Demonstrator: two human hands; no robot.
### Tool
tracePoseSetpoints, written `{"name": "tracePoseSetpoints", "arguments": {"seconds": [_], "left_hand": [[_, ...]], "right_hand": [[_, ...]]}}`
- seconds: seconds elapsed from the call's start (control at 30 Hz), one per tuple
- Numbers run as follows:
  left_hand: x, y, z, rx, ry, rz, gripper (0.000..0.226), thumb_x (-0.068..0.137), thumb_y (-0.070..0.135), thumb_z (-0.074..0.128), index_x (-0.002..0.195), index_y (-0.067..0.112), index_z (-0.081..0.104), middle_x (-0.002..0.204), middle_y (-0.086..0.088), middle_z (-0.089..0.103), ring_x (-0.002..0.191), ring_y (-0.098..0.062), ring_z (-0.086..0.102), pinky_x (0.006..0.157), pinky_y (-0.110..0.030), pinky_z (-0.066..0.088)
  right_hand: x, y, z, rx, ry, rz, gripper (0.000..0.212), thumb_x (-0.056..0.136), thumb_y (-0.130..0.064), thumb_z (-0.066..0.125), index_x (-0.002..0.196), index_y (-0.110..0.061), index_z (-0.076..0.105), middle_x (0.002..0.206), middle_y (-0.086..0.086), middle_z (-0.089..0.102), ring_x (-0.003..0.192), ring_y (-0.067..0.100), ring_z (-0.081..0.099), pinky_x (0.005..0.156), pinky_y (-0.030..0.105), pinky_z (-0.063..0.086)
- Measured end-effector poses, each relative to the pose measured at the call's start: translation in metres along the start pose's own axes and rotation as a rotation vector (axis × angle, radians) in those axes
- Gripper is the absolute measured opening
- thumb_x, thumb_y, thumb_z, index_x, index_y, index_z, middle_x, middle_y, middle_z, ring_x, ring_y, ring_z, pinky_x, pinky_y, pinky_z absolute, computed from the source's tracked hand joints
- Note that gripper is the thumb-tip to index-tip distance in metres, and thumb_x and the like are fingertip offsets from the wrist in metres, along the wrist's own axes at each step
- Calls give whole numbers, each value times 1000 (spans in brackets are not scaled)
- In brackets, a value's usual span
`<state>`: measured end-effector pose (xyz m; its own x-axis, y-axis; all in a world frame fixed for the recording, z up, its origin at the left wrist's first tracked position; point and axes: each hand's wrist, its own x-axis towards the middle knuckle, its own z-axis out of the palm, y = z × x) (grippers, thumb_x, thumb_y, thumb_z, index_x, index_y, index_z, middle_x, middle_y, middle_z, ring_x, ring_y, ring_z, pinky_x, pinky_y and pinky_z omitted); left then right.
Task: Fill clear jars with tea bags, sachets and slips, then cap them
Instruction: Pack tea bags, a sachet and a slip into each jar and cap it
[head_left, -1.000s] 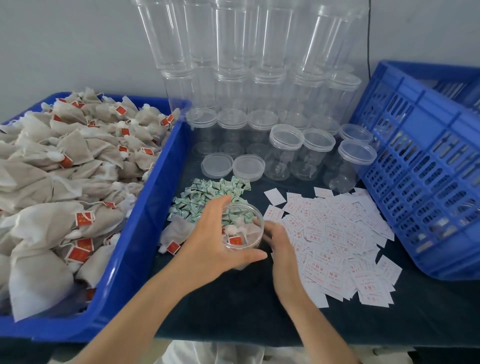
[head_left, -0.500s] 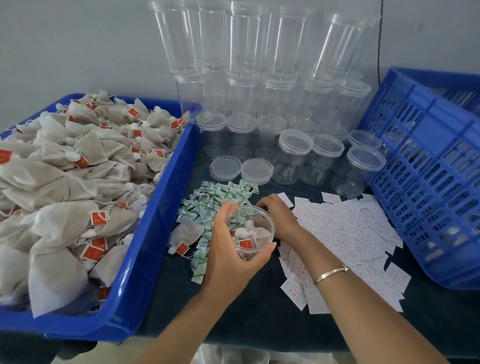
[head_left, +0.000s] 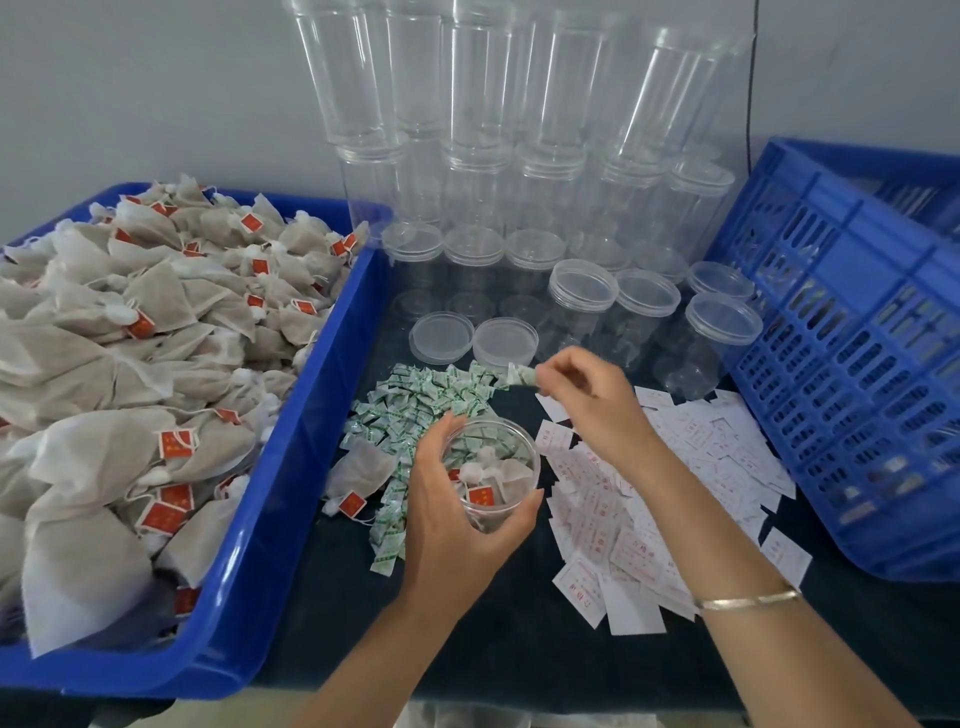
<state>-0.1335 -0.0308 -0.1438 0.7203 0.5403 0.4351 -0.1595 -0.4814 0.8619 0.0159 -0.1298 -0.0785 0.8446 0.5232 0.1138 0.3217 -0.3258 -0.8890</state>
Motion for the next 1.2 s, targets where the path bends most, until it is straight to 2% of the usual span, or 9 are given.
{"name": "tracePoseSetpoints", "arguments": {"seconds": [0.17,0.3,0.37,0.6,0.73,0.83,0.97,1.1,1.2], "left_hand": [[0,-2,1,-17,-7,-18,86,68,50,75,138,33,28,135,6,45,128,-9,44,106,-18,36],[0,0,1,-20,0,-3,84,69,47,76,137,35,28,135,9,44,128,-9,44,106,-22,38],[0,0,1,-2,7,13,84,69,48,76,137,34,29,133,8,45,127,-8,45,105,-22,39],[1,2,-1,-15,18,28,86,68,45,77,136,46,23,134,7,45,127,-15,47,103,-32,45],[0,0,0,-8,24,45,86,69,44,77,136,46,23,134,5,45,127,-16,47,103,-39,45],[0,0,0,-7,26,43,85,69,45,77,135,46,23,133,8,44,126,-14,47,104,-35,44],[1,0,0,-13,23,43,84,69,45,76,136,40,25,134,7,45,127,-13,46,105,-26,41],[1,-1,1,-9,16,30,84,69,46,76,136,37,27,134,5,45,127,-14,46,104,-28,43],[1,-1,1,-19,15,19,85,69,45,77,138,29,30,133,4,45,126,-16,47,102,-34,46]], "right_hand": [[-25,-35,-14,196,-326,-75,12,89,-25,74,83,-15,73,107,-8,72,99,9,69,87,17,52],[-26,-20,-9,-110,-294,-117,12,86,-40,75,92,-30,72,103,-19,68,102,-1,62,85,7,42],[-18,2,-8,-240,-157,-90,12,91,-29,72,102,-24,73,104,-15,70,100,0,63,86,16,45],[-14,69,15,-778,-302,112,54,102,-34,54,152,-18,41,162,-3,31,147,17,32,121,39,21],[-23,77,21,-856,-190,-55,36,103,-31,51,134,-15,60,153,2,47,142,16,42,122,36,15],[-27,77,21,-870,-118,-148,24,102,-26,54,113,-11,70,120,6,71,113,21,63,116,32,26],[-30,76,18,-867,0,-184,22,99,-17,54,100,-6,73,78,9,74,77,25,68,115,35,35],[-30,72,10,-861,-109,-133,21,97,-26,57,107,-11,70,92,6,76,104,27,65,110,30,36],[-31,69,6,-803,-210,-103,22,93,-37,63,104,-17,62,100,1,68,104,21,58,81,30,46]]}}
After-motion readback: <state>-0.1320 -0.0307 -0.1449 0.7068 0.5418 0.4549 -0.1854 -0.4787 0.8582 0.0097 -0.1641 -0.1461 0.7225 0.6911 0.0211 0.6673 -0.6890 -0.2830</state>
